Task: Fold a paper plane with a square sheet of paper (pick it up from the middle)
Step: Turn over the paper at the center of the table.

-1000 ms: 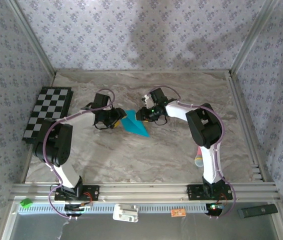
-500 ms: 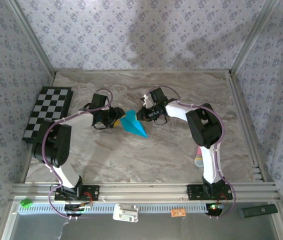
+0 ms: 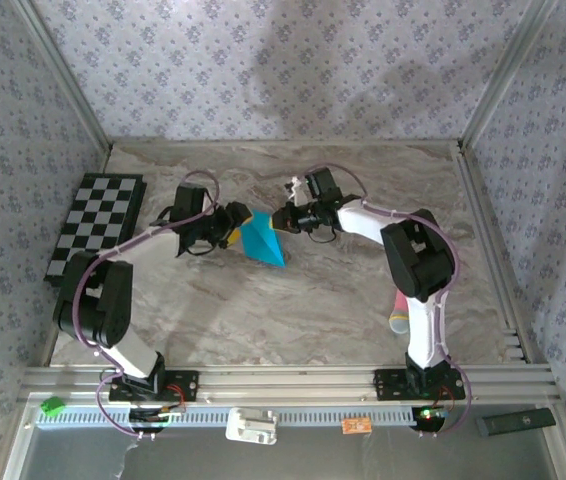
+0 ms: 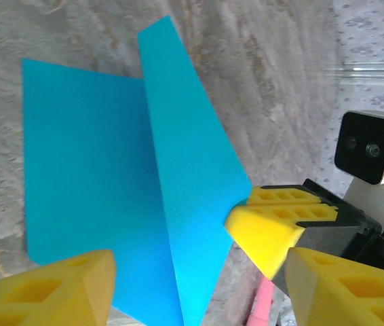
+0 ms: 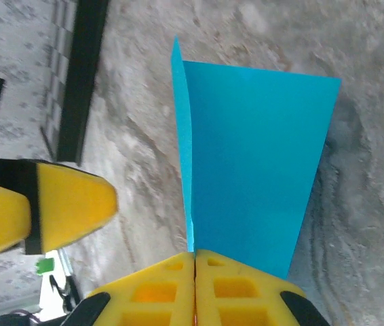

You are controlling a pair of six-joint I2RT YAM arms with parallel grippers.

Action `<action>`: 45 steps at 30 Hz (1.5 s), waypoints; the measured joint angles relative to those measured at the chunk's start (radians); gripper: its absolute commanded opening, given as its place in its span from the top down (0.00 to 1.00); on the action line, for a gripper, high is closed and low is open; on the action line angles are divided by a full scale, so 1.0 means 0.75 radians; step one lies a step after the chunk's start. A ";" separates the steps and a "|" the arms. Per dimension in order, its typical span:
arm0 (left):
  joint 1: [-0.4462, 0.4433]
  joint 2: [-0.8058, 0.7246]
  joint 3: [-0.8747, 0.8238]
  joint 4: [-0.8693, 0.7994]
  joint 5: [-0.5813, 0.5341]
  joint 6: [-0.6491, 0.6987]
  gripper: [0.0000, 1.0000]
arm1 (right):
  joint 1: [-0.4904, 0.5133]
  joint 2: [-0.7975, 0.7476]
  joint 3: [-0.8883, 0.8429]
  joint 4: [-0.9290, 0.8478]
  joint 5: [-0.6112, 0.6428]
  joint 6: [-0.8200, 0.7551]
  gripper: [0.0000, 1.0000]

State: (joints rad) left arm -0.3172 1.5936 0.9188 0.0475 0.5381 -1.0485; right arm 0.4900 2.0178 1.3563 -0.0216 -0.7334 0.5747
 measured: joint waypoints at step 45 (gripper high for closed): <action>-0.086 -0.055 -0.040 0.422 0.154 -0.106 0.75 | -0.077 -0.115 -0.177 0.754 -0.261 0.776 0.87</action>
State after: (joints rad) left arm -0.3820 1.5520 0.8890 0.3637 0.6537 -1.1282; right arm 0.4320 1.9312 1.2236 0.5438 -0.9291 1.1568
